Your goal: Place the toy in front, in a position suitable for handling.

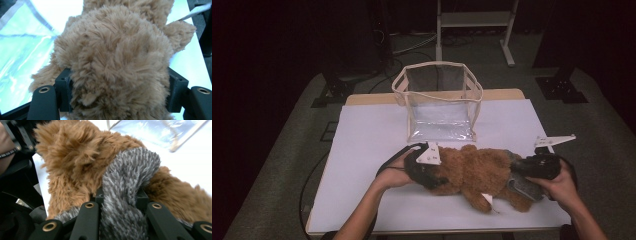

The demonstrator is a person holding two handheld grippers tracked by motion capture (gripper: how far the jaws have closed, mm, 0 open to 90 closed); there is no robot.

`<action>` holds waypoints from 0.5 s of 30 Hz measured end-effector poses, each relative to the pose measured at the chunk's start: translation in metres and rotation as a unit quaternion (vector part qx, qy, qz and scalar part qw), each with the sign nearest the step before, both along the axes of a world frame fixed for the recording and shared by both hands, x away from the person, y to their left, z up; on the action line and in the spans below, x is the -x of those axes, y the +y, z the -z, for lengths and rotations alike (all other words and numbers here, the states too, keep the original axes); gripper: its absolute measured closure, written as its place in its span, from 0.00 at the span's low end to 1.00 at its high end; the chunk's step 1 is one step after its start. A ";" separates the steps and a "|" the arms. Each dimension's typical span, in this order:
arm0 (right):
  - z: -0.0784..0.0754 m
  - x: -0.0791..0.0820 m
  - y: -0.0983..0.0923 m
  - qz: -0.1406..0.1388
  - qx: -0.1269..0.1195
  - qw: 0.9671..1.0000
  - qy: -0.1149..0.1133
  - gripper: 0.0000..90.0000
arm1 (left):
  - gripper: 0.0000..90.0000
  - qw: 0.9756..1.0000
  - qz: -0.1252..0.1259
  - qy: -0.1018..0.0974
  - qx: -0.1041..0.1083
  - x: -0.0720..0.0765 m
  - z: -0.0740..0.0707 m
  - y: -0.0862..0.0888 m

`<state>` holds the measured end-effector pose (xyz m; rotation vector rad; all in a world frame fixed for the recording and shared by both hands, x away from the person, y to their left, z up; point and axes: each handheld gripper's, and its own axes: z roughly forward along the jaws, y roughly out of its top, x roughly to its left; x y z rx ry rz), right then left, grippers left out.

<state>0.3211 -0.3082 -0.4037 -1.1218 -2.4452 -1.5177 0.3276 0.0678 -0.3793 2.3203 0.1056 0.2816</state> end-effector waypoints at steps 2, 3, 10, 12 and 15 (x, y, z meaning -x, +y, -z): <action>0.007 -0.002 0.009 -0.006 -0.001 1.000 0.005 0.80 | 0.32 1.000 -0.007 0.002 -0.006 0.001 -0.001 0.010; 0.012 -0.004 0.013 -0.010 -0.008 1.000 0.008 0.80 | 0.32 1.000 -0.009 0.003 -0.007 0.002 -0.001 0.013; -0.001 -0.004 -0.002 0.008 0.000 1.000 -0.015 0.79 | 0.24 0.999 -0.022 0.008 0.027 0.003 0.008 0.027; -0.014 -0.002 -0.007 0.013 -0.001 1.000 -0.027 0.79 | 0.24 0.999 -0.022 0.008 0.032 0.003 0.009 0.029; -0.036 -0.002 -0.005 0.006 -0.006 0.999 -0.046 0.79 | 0.23 0.999 -0.022 0.008 0.040 0.003 0.010 0.029</action>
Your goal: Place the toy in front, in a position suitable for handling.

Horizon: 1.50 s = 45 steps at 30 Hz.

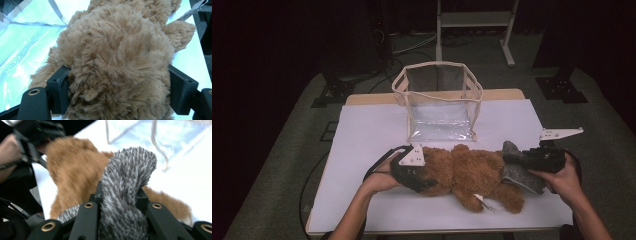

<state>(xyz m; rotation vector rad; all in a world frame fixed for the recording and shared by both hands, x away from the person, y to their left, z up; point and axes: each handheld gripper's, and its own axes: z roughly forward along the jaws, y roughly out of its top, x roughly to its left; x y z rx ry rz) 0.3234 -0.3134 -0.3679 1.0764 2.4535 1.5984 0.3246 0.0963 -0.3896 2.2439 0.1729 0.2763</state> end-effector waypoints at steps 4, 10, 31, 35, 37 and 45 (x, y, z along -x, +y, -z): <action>-0.018 -0.007 0.031 -0.035 0.023 0.999 -0.016 0.79 | 0.23 1.000 -0.001 -0.002 0.009 0.000 0.002 -0.001; -0.018 -0.021 0.083 -0.083 0.067 0.994 -0.022 0.78 | 0.19 1.000 0.005 -0.010 0.006 0.003 0.002 0.005; -0.019 -0.025 0.187 -0.166 0.113 0.978 -0.049 0.78 | 0.23 0.999 -0.016 0.011 0.046 0.000 0.012 0.024; -0.015 -0.029 0.172 -0.145 0.130 0.980 -0.041 0.78 | 0.22 0.999 -0.019 0.016 0.039 -0.001 0.012 0.032; -0.013 -0.031 0.160 -0.132 0.131 0.982 -0.036 0.78 | 0.24 0.999 -0.024 0.023 0.038 -0.002 0.013 0.039; -0.022 -0.027 0.171 -0.151 0.127 0.980 -0.032 0.78 | 0.38 0.999 -0.006 0.020 0.050 0.001 0.011 0.037</action>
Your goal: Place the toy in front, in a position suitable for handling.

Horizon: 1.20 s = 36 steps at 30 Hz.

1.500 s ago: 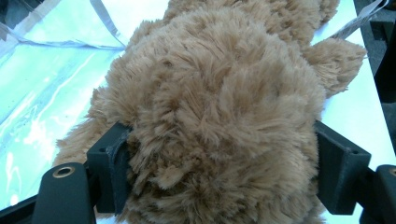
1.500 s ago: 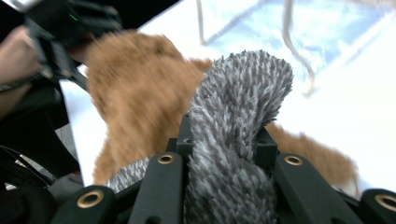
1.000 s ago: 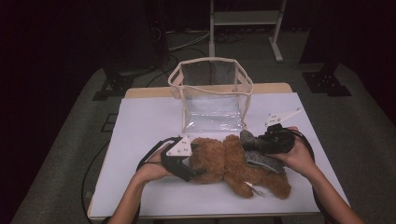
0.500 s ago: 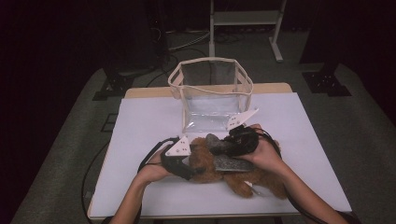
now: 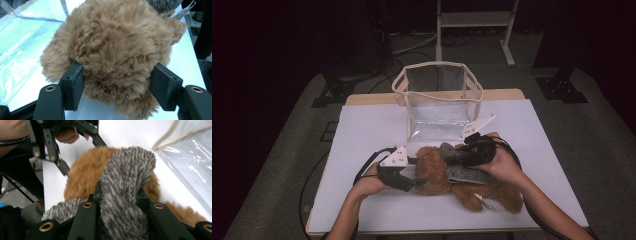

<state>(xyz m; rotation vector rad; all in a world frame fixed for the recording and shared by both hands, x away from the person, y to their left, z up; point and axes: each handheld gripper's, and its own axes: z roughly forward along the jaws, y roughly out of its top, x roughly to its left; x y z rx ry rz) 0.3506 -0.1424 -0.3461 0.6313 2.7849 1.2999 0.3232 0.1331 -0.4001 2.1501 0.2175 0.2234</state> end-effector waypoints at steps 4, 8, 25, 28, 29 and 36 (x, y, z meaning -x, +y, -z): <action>-0.006 -0.012 0.018 -0.015 -0.002 1.000 0.006 0.78 | 0.38 1.000 0.005 -0.004 -0.008 0.003 0.000 -0.002; -0.008 -0.030 0.040 -0.023 0.004 0.999 0.022 0.78 | 0.38 1.000 0.013 -0.012 -0.020 0.006 -0.002 -0.005; 0.004 -0.060 0.064 -0.013 0.051 0.997 0.058 0.78 | 0.36 0.999 0.030 -0.021 -0.023 0.009 -0.001 -0.003; -0.004 -0.047 0.043 -0.010 0.041 0.998 0.042 0.78 | 0.35 0.999 0.021 -0.020 -0.016 0.006 0.001 -0.003; -0.006 -0.043 0.038 -0.008 0.038 0.998 0.040 0.78 | 0.35 0.999 0.018 -0.021 -0.016 0.005 0.001 -0.003; -0.015 -0.003 0.018 -0.025 0.015 0.999 0.014 0.78 | 0.35 0.999 -0.025 -0.025 0.008 -0.001 0.000 -0.007</action>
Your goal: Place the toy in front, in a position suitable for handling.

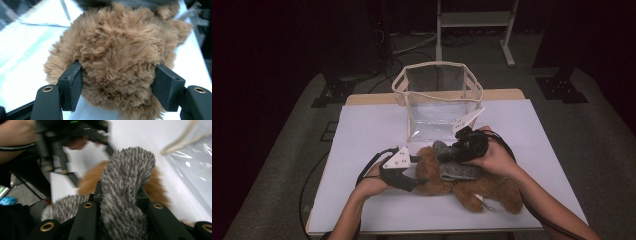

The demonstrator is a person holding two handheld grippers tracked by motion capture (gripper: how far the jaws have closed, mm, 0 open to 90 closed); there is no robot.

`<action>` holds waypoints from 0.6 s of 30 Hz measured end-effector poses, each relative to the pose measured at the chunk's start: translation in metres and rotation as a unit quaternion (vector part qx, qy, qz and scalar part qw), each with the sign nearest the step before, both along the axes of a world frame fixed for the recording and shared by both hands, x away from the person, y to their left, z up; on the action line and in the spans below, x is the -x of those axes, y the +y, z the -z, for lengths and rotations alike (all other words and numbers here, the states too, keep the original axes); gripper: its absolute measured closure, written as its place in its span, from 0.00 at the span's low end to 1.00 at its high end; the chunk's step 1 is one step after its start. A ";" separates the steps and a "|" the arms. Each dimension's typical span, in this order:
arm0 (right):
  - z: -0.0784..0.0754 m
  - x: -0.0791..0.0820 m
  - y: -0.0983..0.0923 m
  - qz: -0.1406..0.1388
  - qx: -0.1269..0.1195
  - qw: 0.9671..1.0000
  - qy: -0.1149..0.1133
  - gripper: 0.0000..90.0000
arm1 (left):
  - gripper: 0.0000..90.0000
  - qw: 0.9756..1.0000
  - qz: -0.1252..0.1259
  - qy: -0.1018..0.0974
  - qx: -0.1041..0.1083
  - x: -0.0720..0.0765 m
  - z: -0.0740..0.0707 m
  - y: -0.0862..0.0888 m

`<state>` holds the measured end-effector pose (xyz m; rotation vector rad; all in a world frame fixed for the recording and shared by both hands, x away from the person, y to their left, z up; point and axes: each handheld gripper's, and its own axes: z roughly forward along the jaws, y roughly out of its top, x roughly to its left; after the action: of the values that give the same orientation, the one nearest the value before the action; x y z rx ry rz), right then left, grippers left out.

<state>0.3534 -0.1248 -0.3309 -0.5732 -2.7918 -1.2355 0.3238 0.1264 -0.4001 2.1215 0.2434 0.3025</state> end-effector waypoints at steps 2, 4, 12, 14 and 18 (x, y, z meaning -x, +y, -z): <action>-0.001 0.010 0.007 -0.016 0.006 1.000 -0.016 0.78 | 0.35 1.000 -0.020 -0.005 0.006 -0.002 -0.001 -0.001; 0.001 0.015 0.013 -0.023 0.014 0.999 -0.028 0.78 | 0.34 1.000 -0.026 -0.005 0.006 -0.003 -0.001 0.001; 0.009 -0.004 0.010 0.004 0.015 0.999 -0.043 0.78 | 0.28 1.000 0.002 0.020 -0.023 -0.003 0.008 0.005; 0.009 -0.008 0.009 0.015 0.013 0.999 -0.036 0.78 | 0.29 1.000 -0.007 0.018 -0.018 -0.005 0.009 0.005; 0.008 -0.010 0.013 0.018 0.012 0.999 -0.045 0.78 | 0.38 1.000 -0.016 0.015 -0.004 -0.007 0.007 0.006</action>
<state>0.3636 -0.1114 -0.3391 -0.5860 -2.8852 -1.2666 0.3308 0.1323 -0.4067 2.1338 0.2943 0.2903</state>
